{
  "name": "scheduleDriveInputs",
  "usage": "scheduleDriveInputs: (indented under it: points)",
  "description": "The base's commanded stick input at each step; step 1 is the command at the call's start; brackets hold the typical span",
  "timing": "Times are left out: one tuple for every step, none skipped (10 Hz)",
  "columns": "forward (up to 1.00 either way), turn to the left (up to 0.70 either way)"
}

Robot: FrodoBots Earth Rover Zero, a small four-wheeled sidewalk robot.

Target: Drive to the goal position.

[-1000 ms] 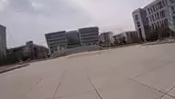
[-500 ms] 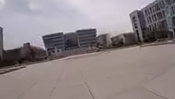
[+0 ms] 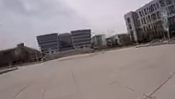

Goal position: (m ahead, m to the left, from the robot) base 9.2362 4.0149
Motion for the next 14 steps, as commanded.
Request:
scheduleDriveInputs:
  points:
    - [0.70,0.01]
    - [0.70,0.01]
    - [0.70,0.01]
    - [0.70,0.01]
    - [0.70,0.01]
    - [0.70,0.01]
    - [0.70,0.01]
    - [0.70,0.01]
    - [0.70,0.01]
    - [0.70,0.01]
    - [0.70,0.01]
    - [0.70,0.01]
    - [0.70,0.01]
    - [0.70,0.01]
